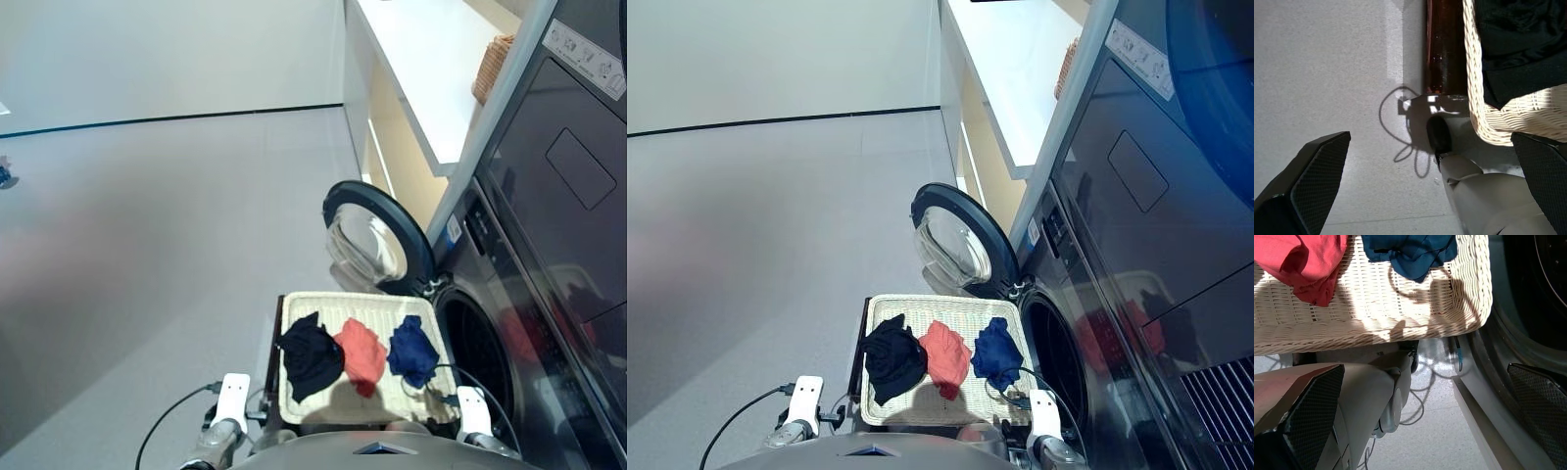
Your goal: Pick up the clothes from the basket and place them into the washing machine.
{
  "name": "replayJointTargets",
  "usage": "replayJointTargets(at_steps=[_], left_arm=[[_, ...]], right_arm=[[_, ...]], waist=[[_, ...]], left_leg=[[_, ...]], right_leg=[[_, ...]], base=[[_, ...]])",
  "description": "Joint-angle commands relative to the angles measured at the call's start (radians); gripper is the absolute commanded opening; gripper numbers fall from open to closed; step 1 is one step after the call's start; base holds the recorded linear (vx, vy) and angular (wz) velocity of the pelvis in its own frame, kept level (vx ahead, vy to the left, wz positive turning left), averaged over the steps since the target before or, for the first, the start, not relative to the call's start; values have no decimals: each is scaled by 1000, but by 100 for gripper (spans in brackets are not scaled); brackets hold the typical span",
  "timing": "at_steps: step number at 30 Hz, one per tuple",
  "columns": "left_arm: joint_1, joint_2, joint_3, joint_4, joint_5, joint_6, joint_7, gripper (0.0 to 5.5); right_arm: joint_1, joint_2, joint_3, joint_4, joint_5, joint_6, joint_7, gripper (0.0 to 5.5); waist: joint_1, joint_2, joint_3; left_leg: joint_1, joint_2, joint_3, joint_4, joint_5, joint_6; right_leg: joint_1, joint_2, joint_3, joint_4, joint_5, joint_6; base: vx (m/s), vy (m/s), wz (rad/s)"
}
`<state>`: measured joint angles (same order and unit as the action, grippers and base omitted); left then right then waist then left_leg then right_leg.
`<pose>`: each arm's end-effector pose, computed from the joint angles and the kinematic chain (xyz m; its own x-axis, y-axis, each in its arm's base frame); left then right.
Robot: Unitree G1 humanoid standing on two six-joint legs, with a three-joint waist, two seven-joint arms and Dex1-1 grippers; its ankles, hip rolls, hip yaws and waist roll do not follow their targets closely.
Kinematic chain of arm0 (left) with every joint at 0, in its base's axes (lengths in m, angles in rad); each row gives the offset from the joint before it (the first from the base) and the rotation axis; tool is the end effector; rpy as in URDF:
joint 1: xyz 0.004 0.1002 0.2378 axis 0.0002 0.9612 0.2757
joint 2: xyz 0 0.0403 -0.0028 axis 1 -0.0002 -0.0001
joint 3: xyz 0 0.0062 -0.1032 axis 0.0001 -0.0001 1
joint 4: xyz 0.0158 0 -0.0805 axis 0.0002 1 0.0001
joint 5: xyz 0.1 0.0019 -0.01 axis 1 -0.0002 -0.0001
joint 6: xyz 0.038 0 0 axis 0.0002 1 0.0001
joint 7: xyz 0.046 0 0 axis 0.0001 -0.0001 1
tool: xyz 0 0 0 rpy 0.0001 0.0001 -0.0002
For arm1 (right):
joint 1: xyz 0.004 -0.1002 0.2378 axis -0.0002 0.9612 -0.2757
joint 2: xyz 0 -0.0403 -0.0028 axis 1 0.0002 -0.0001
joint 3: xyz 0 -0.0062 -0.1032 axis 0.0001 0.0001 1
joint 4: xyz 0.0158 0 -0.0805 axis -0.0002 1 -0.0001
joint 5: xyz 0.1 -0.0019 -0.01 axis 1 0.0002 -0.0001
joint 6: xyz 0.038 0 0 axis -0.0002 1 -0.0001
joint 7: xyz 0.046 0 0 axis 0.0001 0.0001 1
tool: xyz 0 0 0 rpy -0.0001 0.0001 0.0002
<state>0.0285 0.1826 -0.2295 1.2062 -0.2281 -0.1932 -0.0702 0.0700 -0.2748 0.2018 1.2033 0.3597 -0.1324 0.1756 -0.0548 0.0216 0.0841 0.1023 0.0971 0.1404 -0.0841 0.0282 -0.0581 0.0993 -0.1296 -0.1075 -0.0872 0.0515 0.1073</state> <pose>0.0721 0.1976 -0.1179 0.4946 0.0126 -0.8690 0.0459 0.9981 0.0406 0.0549 -0.2333 -0.1140 0.4271 -0.0265 -0.9038 0.0693 0.9976 0.0035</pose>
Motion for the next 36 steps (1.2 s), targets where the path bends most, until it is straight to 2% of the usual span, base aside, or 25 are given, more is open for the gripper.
replayJointTargets(at_steps=[1, 7, 12, 19, 26, 29, 33, 36], left_arm=[[-89, 26, 1, -2, -35, -37, 7, 550], [-75, 18, -53, -228, -119, -56, -4, 550], [-82, 21, -108, -367, -153, -48, -5, 550], [-158, 40, -183, -501, -158, -47, 46, 550], [-285, 29, -236, -513, -166, -52, 118, 550], [-328, 12, -249, -494, -159, -55, 153, 550], [-407, -5, -245, -453, -183, -55, 210, 550], [-465, -6, -239, -436, -174, -58, 249, 550]], right_arm=[[-54, 30, 27, 25, -5, -21, -1, 550], [-50, -5, 64, -140, -30, -54, -25, 550], [-53, -20, 86, -289, -1, -58, -28, 550], [-80, -51, 124, -593, 66, -80, -57, 550], [-152, -78, 153, -852, 78, -116, -119, 550], [-200, -84, 179, -942, 72, -130, -136, 550], [-291, -84, 224, -1043, 41, -144, -178, 550], [-349, -83, 249, -1102, 24, -154, -200, 550]], waist=[[-7, -67, 20], [-11, -53, 55], [-16, -47, 79], [-29, -45, 154], [-34, -62, 260], [-38, -66, 287], [-50, -80, 335], [-58, -91, 368]], left_leg=[[32, 26, 62, -3, -15, -30], [22, 26, 55, -3, -7, -32], [12, 28, 53, -3, -1, -33], [-29, 37, 47, 0, 23, -28], [-196, 47, 34, 187, -12, -36], [-234, 49, 33, 215, -24, -37], [-305, 62, 39, 256, -36, -37], [-370, 68, 35, 303, -46, -35]], right_leg=[[7, -78, -49, 0, 17, 61], [1, -79, -50, 0, 22, 62], [-12, -80, -48, 4, 24, 63], [-93, -64, -11, 61, 14, 55], [-218, -67, 23, 154, 7, 39], [-270, -60, 37, 191, 1, 38], [-380, -44, 64, 269, -5, 43], [-445, -36, 75, 312, -5, 48]], base=[[0, 0, 0], [0, 0, 0], [0, 0, 0], [-33, -8, -18], [-86, -34, -40], [-18, -4, -37], [-79, -10, -134], [-82, -18, -94]])
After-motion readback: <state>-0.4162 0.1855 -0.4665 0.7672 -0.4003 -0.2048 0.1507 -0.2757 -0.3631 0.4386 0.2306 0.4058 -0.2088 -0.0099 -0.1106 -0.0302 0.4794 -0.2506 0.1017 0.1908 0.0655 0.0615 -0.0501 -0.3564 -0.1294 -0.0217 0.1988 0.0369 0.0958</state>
